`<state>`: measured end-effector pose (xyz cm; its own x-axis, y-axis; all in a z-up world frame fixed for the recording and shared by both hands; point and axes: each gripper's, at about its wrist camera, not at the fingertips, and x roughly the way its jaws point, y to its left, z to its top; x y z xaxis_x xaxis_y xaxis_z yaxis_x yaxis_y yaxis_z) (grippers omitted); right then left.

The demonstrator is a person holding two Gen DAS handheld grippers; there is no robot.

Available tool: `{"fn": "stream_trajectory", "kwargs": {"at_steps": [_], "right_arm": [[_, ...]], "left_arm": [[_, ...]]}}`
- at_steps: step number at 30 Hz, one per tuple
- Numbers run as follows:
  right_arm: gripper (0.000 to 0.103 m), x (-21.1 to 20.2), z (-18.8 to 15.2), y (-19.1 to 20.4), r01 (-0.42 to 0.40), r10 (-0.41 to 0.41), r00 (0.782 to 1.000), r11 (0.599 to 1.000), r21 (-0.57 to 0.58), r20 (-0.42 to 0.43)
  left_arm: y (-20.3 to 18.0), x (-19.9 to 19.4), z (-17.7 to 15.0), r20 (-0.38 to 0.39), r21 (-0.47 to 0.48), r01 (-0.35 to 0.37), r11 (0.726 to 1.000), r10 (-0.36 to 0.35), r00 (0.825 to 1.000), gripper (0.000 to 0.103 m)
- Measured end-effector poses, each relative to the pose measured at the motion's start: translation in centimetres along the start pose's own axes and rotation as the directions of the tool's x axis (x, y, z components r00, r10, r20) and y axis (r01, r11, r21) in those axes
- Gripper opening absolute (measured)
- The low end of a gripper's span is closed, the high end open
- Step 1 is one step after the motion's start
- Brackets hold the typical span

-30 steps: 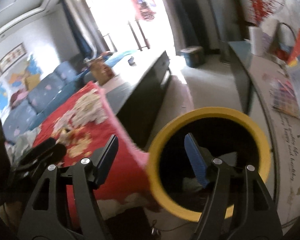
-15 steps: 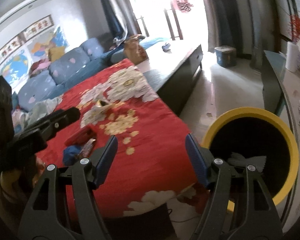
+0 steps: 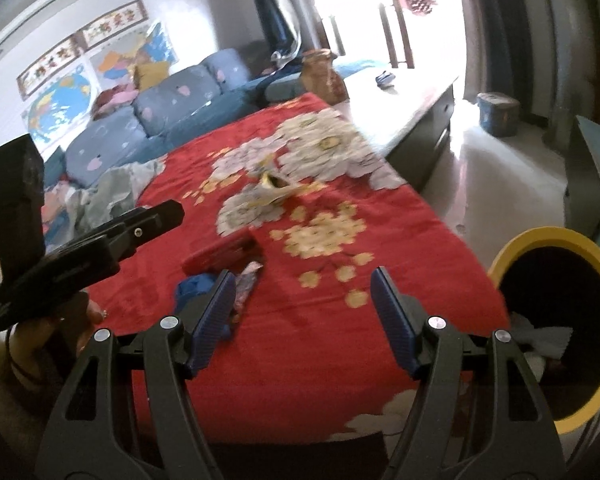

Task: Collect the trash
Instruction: 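Move both grippers back over the blue cloth and red wrapper on the bedspread, then close the left gripper on the blue cloth while the right gripper grasps the chocolate-bar wrapper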

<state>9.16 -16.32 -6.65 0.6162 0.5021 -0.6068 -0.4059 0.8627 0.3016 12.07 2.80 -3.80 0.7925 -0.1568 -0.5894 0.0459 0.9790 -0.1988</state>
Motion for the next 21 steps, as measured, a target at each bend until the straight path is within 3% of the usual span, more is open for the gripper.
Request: {"fn": "stream_trajectory", "kwargs": {"at_steps": [6, 12, 21], "right_arm": [[0.057, 1.7, -0.4, 1.8, -0.034, 0.033, 0.998, 0.999, -0.026, -0.05], [0.05, 3.8, -0.4, 2.8, -0.056, 0.053, 0.993, 0.998, -0.024, -0.101], [0.039, 7.4, 0.2, 3.5, -0.086, 0.084, 0.982, 0.996, -0.002, -0.171]], "left_arm": [[3.2, -0.3, -1.6, -0.06, -0.038, -0.015, 0.999, 0.013, 0.998, 0.085], [5.3, -0.4, -3.0, -0.123, -0.059, 0.011, 0.998, -0.018, 0.992, 0.067], [3.8, 0.7, -6.0, -0.218, -0.023, 0.102, 0.994, -0.105, 0.97, 0.048]]}}
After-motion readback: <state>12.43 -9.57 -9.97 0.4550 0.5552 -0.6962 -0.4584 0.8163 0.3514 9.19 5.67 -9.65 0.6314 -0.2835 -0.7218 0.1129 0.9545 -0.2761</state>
